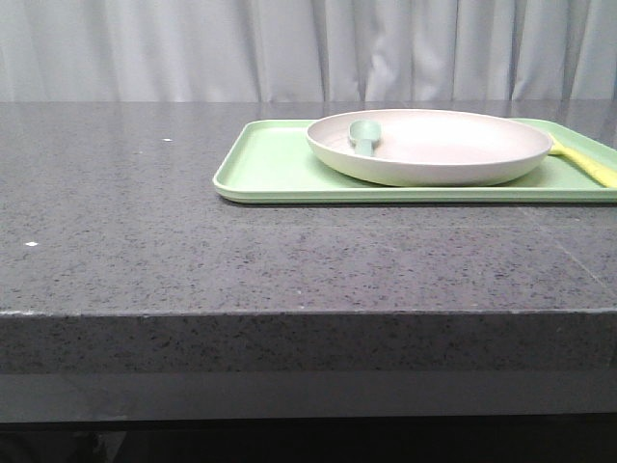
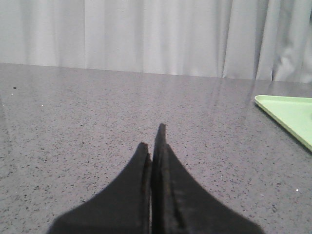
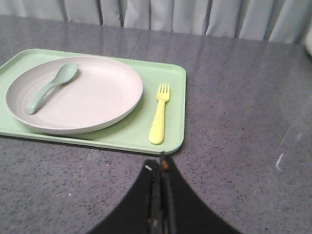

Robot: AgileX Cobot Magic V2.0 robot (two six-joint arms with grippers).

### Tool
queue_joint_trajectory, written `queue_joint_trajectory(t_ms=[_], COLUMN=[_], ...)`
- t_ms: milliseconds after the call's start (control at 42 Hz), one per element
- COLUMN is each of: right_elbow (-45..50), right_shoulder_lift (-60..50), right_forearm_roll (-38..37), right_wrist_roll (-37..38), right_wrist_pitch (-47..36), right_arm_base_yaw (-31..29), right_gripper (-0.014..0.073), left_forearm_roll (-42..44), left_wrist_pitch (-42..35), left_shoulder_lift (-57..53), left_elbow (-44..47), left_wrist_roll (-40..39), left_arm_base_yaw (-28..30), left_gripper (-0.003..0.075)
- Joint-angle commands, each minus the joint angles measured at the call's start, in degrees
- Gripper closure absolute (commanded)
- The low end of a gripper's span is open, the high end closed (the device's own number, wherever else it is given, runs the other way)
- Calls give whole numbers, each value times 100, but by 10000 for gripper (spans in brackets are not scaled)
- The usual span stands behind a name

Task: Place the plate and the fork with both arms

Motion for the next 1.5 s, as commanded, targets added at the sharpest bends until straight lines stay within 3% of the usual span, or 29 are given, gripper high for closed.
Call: queue_joint_trajectory(t_ms=[0,143,405,1476], right_elbow=[608,1621,2656,2648], right_shoulder_lift=[-400,-1085,-1627,-1627], right_forearm_roll=[-87,-59,-47,127], right_wrist_roll=[-61,-61,-56,52], right_wrist_pitch=[-1495,-2214,-3039,-2992], right_arm_base_yaw=[-201,-382,-625,-625], right_gripper=[662,662,662,662], left_forearm_roll=[-13,-13,-13,-13], left_wrist_pitch=[-483,-483,-483,-483], left_shoulder_lift=[-132,-132,-132,-112], left_elbow=[14,14,14,14], left_wrist_roll=[-53,-53,-53,-53], left_arm_base_yaw=[9,9,9,9], left_gripper=[738,738,738,738])
